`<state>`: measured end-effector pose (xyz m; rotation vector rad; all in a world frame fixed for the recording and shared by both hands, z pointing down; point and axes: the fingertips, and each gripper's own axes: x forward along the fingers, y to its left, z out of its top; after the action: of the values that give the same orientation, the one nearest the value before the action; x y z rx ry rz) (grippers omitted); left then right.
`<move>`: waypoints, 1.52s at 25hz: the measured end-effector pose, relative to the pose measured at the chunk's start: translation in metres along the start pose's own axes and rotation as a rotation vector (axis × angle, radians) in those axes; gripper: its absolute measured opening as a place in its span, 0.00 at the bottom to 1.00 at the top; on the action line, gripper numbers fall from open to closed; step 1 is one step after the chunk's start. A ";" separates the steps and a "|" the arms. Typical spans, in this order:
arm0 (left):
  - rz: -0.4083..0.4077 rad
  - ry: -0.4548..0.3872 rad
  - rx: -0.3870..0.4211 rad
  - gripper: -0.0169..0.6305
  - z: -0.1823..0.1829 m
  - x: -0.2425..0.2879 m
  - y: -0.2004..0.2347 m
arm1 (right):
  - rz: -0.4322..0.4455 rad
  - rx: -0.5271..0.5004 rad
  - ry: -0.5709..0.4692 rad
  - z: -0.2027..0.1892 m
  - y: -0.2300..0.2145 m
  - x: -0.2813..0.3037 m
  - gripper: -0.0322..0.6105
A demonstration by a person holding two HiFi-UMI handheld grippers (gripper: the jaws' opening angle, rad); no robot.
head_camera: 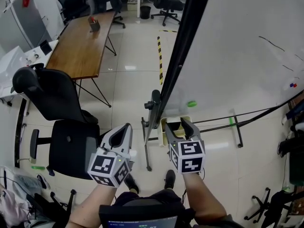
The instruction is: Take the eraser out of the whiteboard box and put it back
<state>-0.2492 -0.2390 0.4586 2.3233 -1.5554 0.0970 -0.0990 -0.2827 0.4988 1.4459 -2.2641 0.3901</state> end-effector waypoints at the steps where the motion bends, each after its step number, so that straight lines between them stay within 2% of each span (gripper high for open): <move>1: 0.001 0.001 -0.002 0.08 -0.001 0.000 0.001 | -0.003 0.001 0.003 0.000 0.000 0.001 0.45; 8: 0.010 -0.011 -0.008 0.08 0.001 -0.002 0.005 | -0.029 0.008 0.006 0.000 -0.003 0.004 0.46; 13: 0.002 -0.027 0.000 0.08 0.009 -0.004 0.007 | -0.018 0.037 -0.029 0.005 -0.002 0.001 0.45; 18: -0.025 -0.068 0.012 0.08 0.036 -0.016 -0.004 | 0.007 0.048 -0.126 0.037 0.001 -0.033 0.45; 24: -0.025 -0.198 0.058 0.08 0.094 -0.039 -0.027 | 0.046 0.049 -0.300 0.095 -0.001 -0.094 0.45; 30: -0.060 -0.246 0.138 0.08 0.134 -0.056 -0.053 | 0.095 0.015 -0.451 0.150 -0.001 -0.152 0.45; 38: -0.080 -0.291 0.153 0.08 0.158 -0.074 -0.079 | 0.142 0.013 -0.532 0.175 -0.004 -0.190 0.45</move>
<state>-0.2277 -0.1968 0.2733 2.6118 -1.6345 -0.1536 -0.0604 -0.2130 0.2525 1.5380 -2.7922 0.0595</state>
